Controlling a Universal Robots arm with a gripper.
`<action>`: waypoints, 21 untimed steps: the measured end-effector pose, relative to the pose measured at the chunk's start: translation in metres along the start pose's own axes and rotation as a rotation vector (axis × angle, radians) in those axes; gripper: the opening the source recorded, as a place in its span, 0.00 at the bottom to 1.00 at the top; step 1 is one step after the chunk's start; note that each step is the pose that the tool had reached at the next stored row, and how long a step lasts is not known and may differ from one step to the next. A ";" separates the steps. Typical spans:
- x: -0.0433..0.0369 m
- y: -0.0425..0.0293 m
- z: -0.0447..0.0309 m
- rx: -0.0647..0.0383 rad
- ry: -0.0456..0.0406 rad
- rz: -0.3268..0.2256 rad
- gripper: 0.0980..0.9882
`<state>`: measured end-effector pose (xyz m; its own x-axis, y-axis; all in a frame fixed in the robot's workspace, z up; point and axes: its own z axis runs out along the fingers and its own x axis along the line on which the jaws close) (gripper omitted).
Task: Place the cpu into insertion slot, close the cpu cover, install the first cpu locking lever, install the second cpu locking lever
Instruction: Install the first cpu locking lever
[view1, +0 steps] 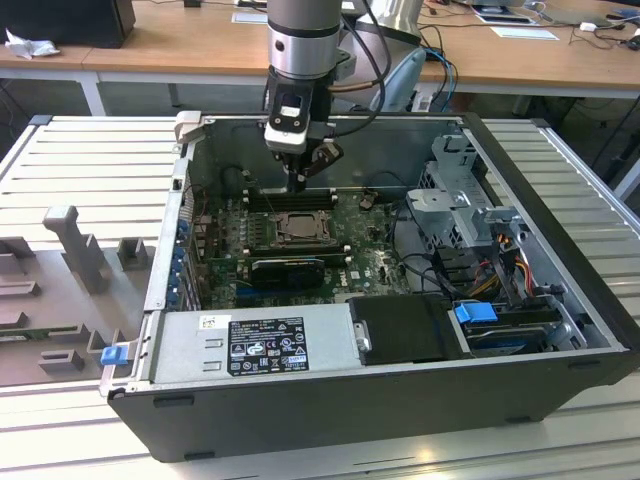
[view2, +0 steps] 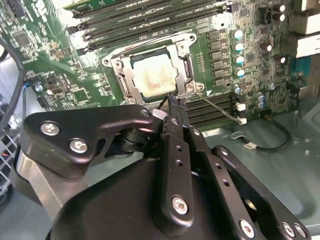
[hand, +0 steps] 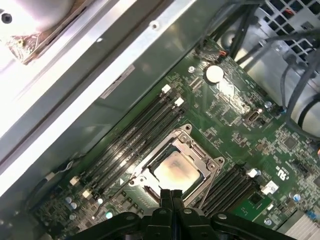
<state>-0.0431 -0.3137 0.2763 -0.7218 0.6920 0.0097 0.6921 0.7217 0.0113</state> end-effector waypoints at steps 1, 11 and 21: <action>0.0000 0.0000 0.0000 0.000 0.0002 -0.018 0.01; 0.0002 -0.0003 0.0007 0.001 0.0011 -0.102 0.01; 0.0002 -0.0002 0.0008 0.002 0.0021 -0.184 0.01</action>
<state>-0.0434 -0.3138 0.2755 -0.8364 0.5481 0.0098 0.5481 0.8363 0.0113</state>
